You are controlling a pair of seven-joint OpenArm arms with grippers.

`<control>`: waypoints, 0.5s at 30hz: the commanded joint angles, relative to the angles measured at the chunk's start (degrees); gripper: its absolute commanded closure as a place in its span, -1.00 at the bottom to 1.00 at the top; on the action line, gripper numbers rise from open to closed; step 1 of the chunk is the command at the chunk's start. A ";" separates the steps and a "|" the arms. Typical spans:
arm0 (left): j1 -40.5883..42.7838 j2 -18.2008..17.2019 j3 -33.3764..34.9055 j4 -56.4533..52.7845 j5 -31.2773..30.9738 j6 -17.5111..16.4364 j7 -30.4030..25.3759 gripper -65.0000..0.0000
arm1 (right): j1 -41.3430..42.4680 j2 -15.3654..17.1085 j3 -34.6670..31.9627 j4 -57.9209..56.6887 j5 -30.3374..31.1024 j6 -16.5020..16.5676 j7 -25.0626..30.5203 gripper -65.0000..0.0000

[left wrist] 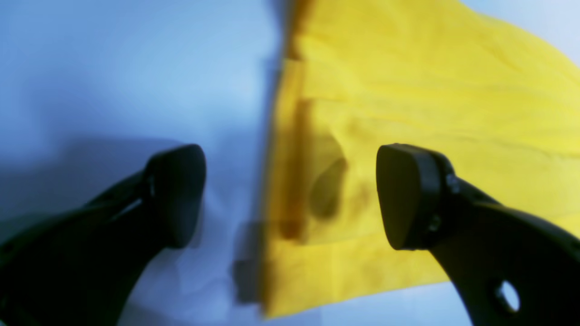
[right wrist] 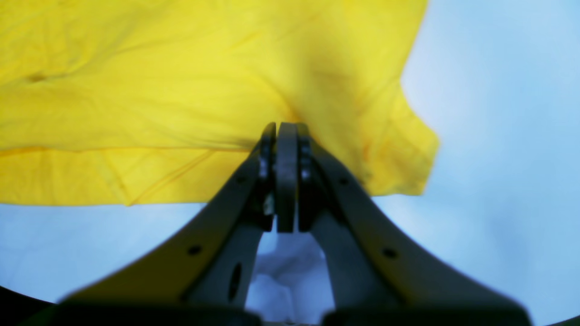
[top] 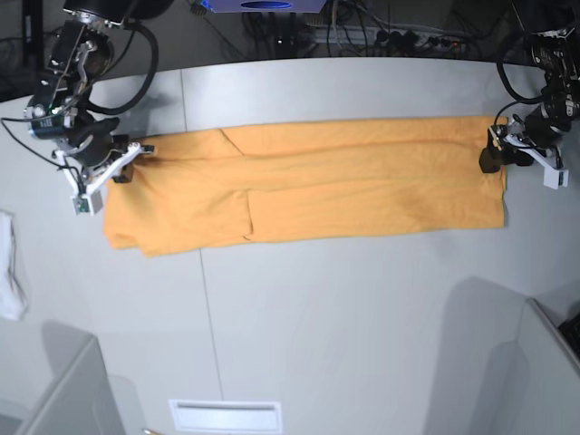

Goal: Fold the T-shirt properly
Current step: 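Release the strip end with the left gripper and regrasp it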

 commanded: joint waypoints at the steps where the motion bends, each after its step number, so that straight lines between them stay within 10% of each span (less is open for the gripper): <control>1: -0.22 -1.46 -0.32 0.67 -0.37 -0.38 -0.54 -0.71 | 0.67 0.55 0.34 0.81 0.53 0.05 0.99 1.00; 12: -0.22 -0.05 3.55 0.58 -0.37 -0.29 -0.28 -0.67 | 0.76 -0.51 0.34 0.81 0.53 0.05 0.99 1.00; 15: -0.13 -0.14 3.46 -1.35 -0.37 -0.29 -0.28 -0.29 | 0.76 -0.51 0.43 0.81 0.53 0.05 0.99 1.00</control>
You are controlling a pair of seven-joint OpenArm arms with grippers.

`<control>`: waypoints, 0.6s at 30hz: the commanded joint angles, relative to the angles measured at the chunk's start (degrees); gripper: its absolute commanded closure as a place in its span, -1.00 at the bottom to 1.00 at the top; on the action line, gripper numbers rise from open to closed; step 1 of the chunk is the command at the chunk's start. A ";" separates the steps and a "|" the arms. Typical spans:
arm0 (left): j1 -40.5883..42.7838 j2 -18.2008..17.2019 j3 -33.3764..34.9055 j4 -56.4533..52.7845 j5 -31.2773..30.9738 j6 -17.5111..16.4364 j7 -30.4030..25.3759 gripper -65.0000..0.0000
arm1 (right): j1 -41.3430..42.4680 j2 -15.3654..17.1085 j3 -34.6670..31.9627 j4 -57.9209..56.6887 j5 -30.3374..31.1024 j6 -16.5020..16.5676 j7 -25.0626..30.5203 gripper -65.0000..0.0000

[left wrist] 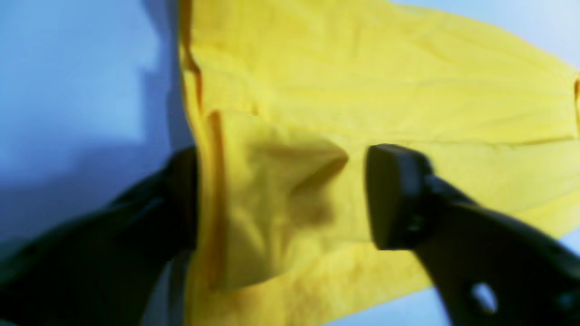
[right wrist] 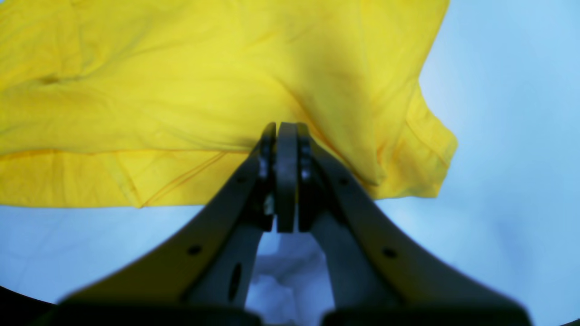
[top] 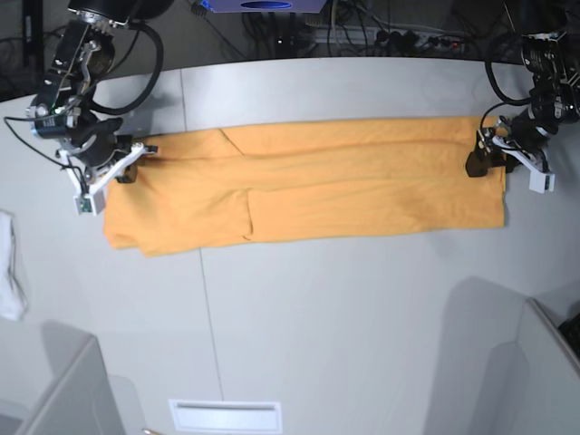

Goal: Fold the T-shirt properly
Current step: 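Release the strip end with the left gripper and regrasp it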

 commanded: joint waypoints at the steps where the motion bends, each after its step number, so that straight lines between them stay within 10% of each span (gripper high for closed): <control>1: 0.37 -1.01 -0.34 -1.38 1.07 0.17 1.71 -0.10 | 0.50 0.39 0.32 0.83 0.56 0.05 0.92 1.00; 7: -2.00 -1.10 -0.25 -7.71 1.07 -0.09 1.45 1.00 | 0.41 0.47 0.32 0.83 0.56 0.05 0.92 1.00; 18: -3.41 -5.23 -1.31 -5.52 1.07 0.26 -2.33 1.00 | -1.43 0.65 0.32 0.83 0.64 0.05 1.27 1.00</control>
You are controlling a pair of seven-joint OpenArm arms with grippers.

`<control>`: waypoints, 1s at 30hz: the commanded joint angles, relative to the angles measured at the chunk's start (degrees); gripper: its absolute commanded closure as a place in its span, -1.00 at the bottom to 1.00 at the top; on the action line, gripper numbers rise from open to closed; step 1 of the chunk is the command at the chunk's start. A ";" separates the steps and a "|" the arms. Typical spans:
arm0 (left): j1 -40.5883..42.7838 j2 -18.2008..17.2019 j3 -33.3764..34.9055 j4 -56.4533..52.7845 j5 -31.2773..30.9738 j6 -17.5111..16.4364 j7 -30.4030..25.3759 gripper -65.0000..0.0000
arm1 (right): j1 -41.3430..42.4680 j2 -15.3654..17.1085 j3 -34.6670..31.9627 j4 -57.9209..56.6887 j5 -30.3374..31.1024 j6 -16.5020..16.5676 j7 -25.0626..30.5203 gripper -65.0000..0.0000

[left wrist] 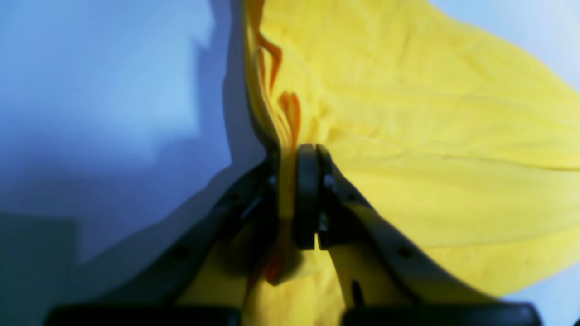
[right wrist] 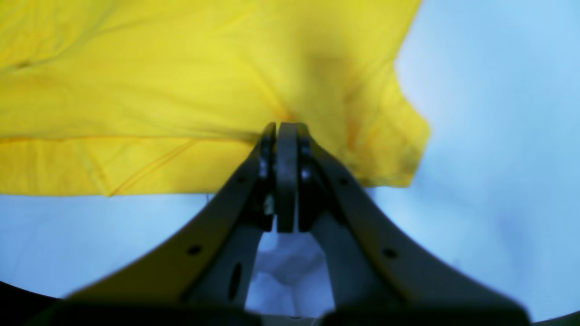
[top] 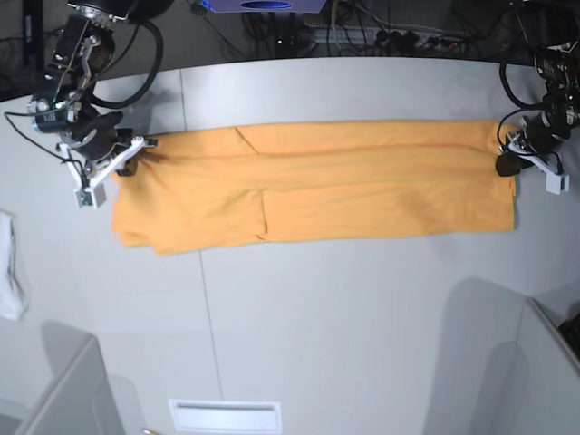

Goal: Fold the T-shirt properly
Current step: 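Release the strip end with the left gripper and regrasp it, then fold the strip end held by the left gripper toward the middle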

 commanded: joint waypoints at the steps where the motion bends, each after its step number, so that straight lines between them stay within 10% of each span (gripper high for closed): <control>1: 0.09 -1.65 -1.93 2.38 -0.70 -0.09 -0.80 1.00 | 0.20 0.65 0.21 0.83 0.62 0.05 0.99 1.00; 16: 10.29 1.43 -7.55 27.88 2.29 5.27 -0.71 1.00 | 1.44 0.30 0.30 0.83 0.62 0.05 0.64 1.00; 30: 4.84 13.30 10.20 43.53 20.40 5.36 10.01 1.00 | 1.52 0.30 0.21 0.83 0.62 0.05 0.64 1.00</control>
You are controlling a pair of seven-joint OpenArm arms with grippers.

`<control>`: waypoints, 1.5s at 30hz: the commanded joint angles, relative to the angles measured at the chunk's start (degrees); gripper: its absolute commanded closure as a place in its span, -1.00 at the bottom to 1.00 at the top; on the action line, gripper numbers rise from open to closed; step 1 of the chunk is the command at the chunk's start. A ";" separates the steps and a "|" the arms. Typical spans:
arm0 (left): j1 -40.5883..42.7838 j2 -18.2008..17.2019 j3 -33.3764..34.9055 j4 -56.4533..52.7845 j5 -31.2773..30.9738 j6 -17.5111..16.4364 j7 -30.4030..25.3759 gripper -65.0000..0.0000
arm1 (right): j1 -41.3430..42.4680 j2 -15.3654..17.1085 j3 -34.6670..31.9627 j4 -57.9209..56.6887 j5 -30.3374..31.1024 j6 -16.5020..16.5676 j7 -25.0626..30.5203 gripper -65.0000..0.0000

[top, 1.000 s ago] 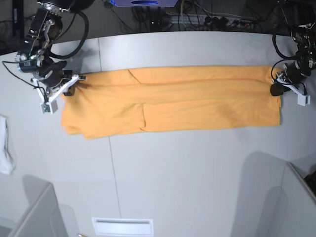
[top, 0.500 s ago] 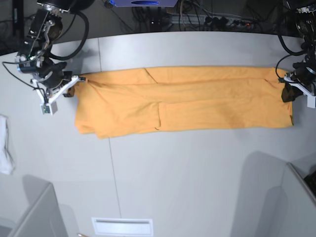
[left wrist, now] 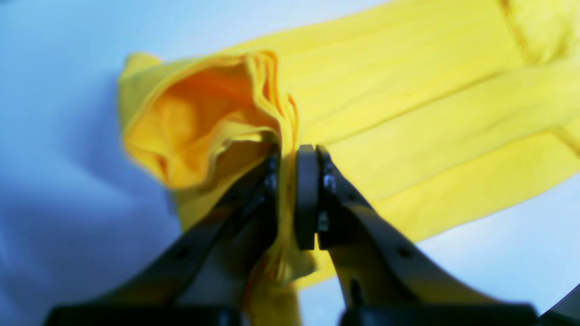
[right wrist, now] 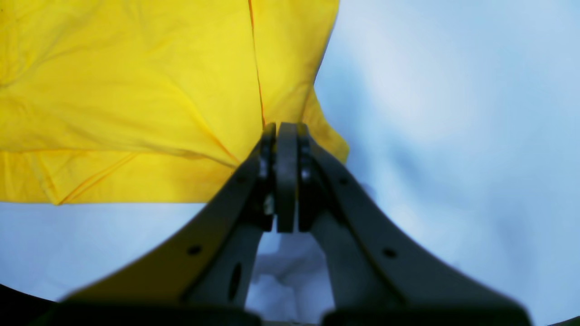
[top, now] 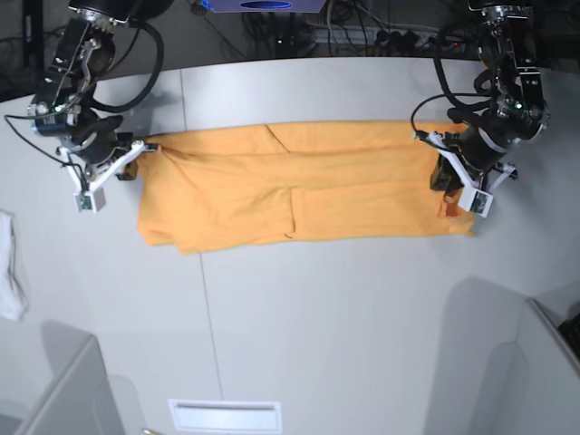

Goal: Fold the T-shirt properly
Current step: 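Fold the strip end held by the left gripper toward the middle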

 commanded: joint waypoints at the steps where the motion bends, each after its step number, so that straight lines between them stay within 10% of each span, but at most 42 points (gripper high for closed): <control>1: -0.72 0.12 0.79 1.04 -0.02 0.00 -0.48 1.00 | 0.54 0.47 0.19 0.83 0.47 0.05 0.92 1.00; 27: -7.40 14.63 18.72 -3.10 8.78 0.09 -0.21 1.00 | 0.45 0.39 0.19 0.83 0.47 -0.04 0.92 1.00; 45: -8.98 15.94 18.72 -7.49 8.25 0.09 -0.30 1.00 | 0.28 0.39 0.19 0.83 0.47 -0.04 0.92 1.00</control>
